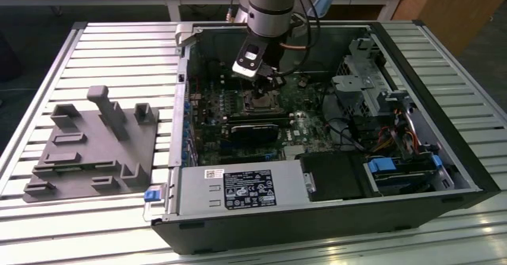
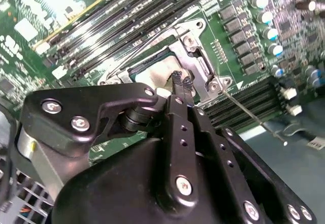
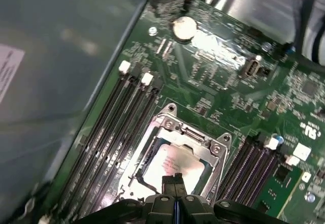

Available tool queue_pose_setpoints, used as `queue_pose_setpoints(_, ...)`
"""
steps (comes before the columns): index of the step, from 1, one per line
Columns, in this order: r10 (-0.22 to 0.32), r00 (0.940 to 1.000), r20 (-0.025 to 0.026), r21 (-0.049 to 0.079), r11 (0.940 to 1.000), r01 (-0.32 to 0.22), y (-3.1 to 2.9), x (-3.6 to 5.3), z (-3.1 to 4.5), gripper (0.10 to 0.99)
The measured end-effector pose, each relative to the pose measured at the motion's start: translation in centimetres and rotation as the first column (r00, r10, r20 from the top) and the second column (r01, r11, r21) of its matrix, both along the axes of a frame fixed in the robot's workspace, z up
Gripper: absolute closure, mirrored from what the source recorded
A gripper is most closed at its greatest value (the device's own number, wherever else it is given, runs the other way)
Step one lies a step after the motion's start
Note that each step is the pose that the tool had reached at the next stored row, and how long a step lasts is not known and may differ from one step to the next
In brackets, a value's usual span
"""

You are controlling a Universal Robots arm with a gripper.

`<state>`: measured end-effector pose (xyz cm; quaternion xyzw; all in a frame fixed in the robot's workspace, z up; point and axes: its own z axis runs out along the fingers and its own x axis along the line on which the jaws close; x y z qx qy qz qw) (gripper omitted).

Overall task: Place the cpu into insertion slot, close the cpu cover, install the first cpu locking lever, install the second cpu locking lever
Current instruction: 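Close the cpu cover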

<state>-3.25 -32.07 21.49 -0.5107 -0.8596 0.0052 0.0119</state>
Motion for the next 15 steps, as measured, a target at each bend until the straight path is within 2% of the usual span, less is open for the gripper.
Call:
queue_pose_setpoints(3,0.054,0.9985,0.0001,0.0,0.9985,-0.054,0.0,0.0,-0.01,0.98)
queue_pose_setpoints(6,0.108,0.9941,0.0001,0.0,0.9941,-0.108,0.0,0.0,-0.02,0.98)
queue_pose_setpoints(13,0.227,0.9738,0.0003,0.0,0.9738,-0.227,0.0,0.0,-0.04,0.98)
queue_pose_setpoints(15,0.245,0.9695,0.0022,0.0,0.9695,-0.245,0.0,-0.01,-0.04,0.98)
